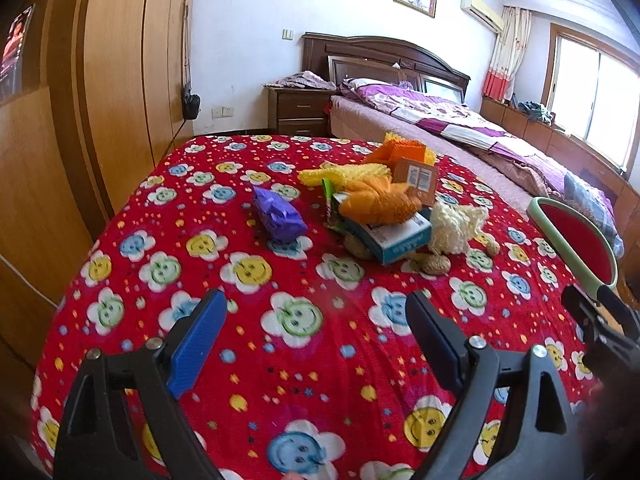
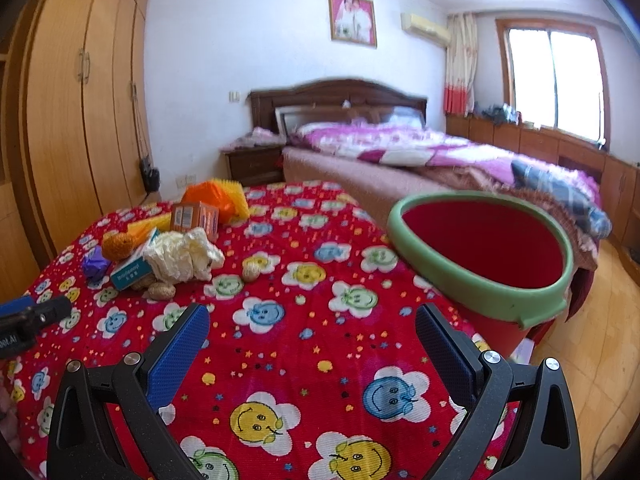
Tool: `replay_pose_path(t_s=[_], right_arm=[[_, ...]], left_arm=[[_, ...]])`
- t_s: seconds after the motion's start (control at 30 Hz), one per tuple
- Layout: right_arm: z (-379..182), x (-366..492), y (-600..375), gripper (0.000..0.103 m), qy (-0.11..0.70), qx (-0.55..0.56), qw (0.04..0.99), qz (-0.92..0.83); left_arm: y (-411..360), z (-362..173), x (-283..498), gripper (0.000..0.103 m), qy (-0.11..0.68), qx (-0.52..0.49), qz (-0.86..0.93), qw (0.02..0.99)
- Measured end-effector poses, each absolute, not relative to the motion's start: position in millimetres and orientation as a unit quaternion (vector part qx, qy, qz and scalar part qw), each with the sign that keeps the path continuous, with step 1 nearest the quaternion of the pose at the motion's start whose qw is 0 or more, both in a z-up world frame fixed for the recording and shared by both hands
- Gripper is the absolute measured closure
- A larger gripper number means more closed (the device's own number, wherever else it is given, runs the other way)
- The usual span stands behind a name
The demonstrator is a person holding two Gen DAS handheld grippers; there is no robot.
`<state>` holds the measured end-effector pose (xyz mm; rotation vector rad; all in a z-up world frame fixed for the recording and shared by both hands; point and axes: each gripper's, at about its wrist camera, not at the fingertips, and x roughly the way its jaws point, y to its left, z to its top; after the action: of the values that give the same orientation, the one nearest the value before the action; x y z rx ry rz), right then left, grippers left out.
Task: Collect trash
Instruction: 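Grasp the purple wrapper with the left tool while the right tool grasps the crumpled white paper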
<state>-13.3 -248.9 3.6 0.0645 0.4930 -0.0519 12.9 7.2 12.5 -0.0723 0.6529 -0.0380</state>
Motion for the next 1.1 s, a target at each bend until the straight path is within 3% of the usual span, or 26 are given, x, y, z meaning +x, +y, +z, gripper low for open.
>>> replay_pose_path(t_s=[0.33,0.83,1.03,1.1], right_arm=[[27.4,3.3,-245.9,0.001,0.266,0.043,0.963,0.002],[39.1,29.5,-247.5,0.001,0.301,0.056,0.952,0.009],[37.2,39.8,-244.1,0.001,0.314,0.057,0.948,0.011],[37.2,43.1,-240.9,0.001,0.317,0.055,0.947,0.013]], left_arm=[[14.0,31.7,68.2,0.014,0.349,-0.025,-0.008,0.937],[24.1,-9.7,142.1,0.043,0.442,-0.079,-0.008,0.894],[22.9,-11.8,150.7,0.052,0.442,-0.074,-0.013,0.894],[22.1,-12.0,151.4,0.066,0.441,-0.073,-0.02,0.895]])
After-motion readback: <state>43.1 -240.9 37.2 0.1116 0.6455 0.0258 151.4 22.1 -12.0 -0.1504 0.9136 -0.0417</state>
